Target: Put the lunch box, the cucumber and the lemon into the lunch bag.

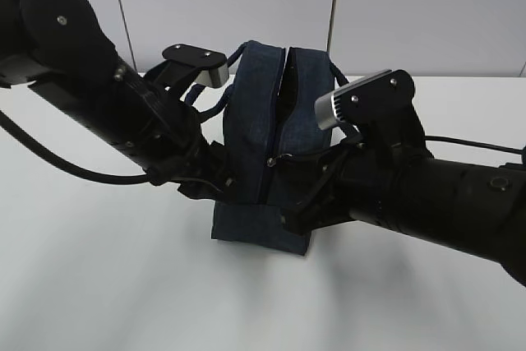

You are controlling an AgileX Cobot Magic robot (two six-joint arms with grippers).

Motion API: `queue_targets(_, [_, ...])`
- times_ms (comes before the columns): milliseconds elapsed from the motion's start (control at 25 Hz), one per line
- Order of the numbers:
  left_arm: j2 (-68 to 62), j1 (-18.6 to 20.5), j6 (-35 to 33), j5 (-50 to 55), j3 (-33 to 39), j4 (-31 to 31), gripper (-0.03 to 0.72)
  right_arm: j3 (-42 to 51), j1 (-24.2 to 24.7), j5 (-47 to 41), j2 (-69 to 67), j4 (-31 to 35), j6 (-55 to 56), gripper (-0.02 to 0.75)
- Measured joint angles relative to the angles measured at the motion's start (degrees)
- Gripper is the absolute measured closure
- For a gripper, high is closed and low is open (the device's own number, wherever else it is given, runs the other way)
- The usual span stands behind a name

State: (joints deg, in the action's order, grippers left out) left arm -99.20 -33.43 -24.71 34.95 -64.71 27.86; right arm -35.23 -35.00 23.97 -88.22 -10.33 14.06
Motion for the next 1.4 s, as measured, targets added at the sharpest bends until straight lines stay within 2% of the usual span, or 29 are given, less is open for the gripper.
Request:
queue_targets(240, [-2.4,0.0,-2.4,-3.4,0.0,2.7,0.347,0.0,0.0,-0.1,0.0,0.0,0.0,0.738])
queue_targets(360, [-3.3,0.0,-2.4,-4.6,0.0,3.0,0.386,0.0,0.0,-0.3,0.0,0.1,0.0,0.738])
queue_targets(640, [-3.5,0.0,-2.5,-4.9,0.0,3.2,0.643,0.0,0.0,-0.3,0.0,0.1,0.0,0.738])
queue_targets(720, [-3.5,-0.1,-2.5,-5.0,0.0,3.2,0.678,-0.1,0.0,-0.3,0.0,0.1,0.0,0.738])
queue_targets(1400, [-3.5,-0.1,-3.3,-5.9,0.0,3.5,0.688,-5.7,0.0,-6.6,2.1,0.1,0.0,0.738])
